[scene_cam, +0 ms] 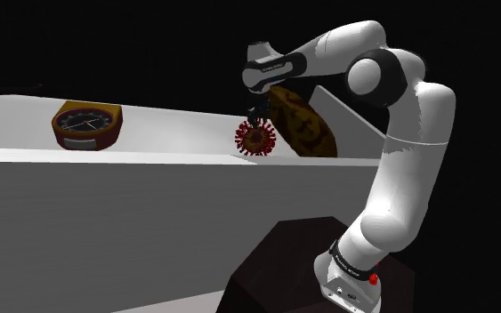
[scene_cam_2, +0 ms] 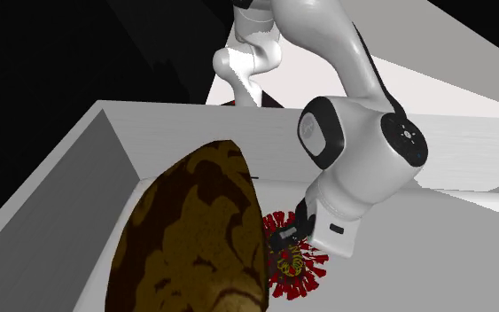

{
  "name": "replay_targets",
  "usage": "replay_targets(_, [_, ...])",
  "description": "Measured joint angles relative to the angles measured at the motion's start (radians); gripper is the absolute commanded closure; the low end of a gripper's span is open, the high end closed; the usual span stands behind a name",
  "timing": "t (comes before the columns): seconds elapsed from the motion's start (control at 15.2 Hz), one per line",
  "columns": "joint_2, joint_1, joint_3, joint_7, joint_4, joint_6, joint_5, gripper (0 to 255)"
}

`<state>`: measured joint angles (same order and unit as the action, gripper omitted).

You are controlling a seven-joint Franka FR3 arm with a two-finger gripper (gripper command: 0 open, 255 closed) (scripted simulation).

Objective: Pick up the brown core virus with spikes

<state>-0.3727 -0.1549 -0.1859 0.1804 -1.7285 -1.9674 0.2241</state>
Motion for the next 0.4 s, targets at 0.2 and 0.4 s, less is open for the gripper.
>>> replay_targets(0.2, [0.01, 0.002, 0.001, 0.005, 0.022, 0.03, -0.001, 255])
replay_targets(0.4, [0.024, 0.003, 0.0, 0.012, 0.041, 0.063, -0.001, 255])
